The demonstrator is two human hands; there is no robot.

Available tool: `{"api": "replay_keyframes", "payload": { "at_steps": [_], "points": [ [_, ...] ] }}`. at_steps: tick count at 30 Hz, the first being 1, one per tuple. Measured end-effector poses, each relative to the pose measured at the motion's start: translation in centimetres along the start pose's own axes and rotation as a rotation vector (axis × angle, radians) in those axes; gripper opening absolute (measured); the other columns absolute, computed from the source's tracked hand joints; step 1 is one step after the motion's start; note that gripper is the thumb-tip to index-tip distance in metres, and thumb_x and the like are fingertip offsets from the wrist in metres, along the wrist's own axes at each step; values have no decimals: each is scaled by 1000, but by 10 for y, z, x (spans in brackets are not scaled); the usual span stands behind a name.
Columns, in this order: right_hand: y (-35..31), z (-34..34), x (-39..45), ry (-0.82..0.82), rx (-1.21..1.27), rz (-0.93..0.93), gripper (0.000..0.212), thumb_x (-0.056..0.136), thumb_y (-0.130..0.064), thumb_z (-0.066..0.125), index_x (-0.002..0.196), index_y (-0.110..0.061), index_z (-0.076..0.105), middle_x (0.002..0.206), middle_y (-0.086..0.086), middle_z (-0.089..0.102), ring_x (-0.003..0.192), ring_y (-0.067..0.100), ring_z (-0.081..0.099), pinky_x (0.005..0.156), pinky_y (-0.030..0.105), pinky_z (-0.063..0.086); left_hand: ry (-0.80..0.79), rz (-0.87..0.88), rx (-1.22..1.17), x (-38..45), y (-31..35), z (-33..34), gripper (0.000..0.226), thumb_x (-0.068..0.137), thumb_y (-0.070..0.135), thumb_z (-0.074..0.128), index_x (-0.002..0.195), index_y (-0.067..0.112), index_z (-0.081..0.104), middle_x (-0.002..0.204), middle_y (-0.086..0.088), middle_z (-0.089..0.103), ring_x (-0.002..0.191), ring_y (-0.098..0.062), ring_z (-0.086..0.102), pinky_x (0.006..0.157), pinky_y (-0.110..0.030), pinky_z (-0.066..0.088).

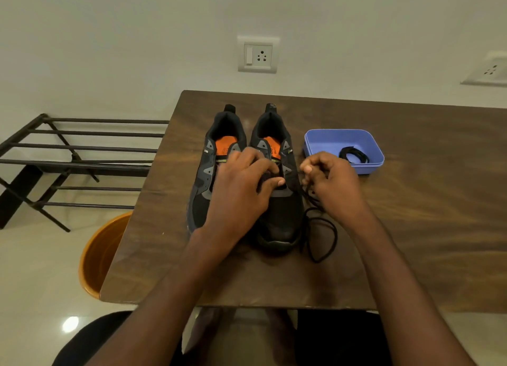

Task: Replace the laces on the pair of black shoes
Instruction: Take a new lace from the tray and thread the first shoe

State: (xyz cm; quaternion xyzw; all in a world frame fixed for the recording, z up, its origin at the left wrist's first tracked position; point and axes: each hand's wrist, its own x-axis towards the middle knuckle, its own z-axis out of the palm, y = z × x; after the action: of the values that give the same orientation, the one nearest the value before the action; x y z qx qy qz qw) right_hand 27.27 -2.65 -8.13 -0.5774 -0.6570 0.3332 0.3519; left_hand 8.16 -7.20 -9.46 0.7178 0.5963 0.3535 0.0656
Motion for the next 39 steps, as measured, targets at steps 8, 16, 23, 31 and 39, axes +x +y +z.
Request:
{"api": "replay_keyframes", "payload": {
  "at_steps": [8, 16, 23, 31, 39],
  "points": [
    [9, 47, 15, 90, -1, 5, 16, 104, -9, 53, 106, -24, 58, 106, -3, 63, 95, 10, 60, 79, 31, 50, -106, -204, 192, -3, -19, -2, 48, 97, 58, 54, 141, 38, 54, 165, 11, 28, 155, -15, 20, 121, -62, 10],
    [-2, 64, 15, 94, 62, -11, 23, 100, -5, 59, 110, -21, 70, 105, -8, 68, 99, 5, 63, 86, 25, 53, -28, -208, 176, 14, -48, -21, 43, 95, 52, 64, 133, 31, 62, 155, 8, 43, 146, -18, 36, 117, -60, 22],
    [-14, 21, 14, 52, 117, 93, 15, 94, -13, 73, 100, -25, 80, 89, -11, 75, 73, -1, 63, 72, 24, 50, 66, -50, 250, 0, -20, -14, 22, 93, 49, 64, 107, 34, 71, 116, 7, 46, 115, -16, 42, 91, -35, 22],
    [-13, 23, 11, -18, -41, 41, 8, 89, -20, 79, 96, -25, 82, 89, -13, 77, 87, -1, 69, 86, 26, 57, 17, -181, 158, -1, -18, 2, 38, 84, 62, 71, 111, 35, 72, 108, 9, 38, 104, -13, 38, 90, -47, 44],
    [-17, 34, 9, -65, -219, -46, 18, 90, -20, 74, 80, -34, 68, 83, -13, 72, 81, 0, 65, 71, 16, 49, 69, -285, 64, -3, -12, 13, 34, 83, 48, 79, 113, 33, 73, 109, 12, 37, 104, -6, 35, 87, -31, 24]
  ]
}}
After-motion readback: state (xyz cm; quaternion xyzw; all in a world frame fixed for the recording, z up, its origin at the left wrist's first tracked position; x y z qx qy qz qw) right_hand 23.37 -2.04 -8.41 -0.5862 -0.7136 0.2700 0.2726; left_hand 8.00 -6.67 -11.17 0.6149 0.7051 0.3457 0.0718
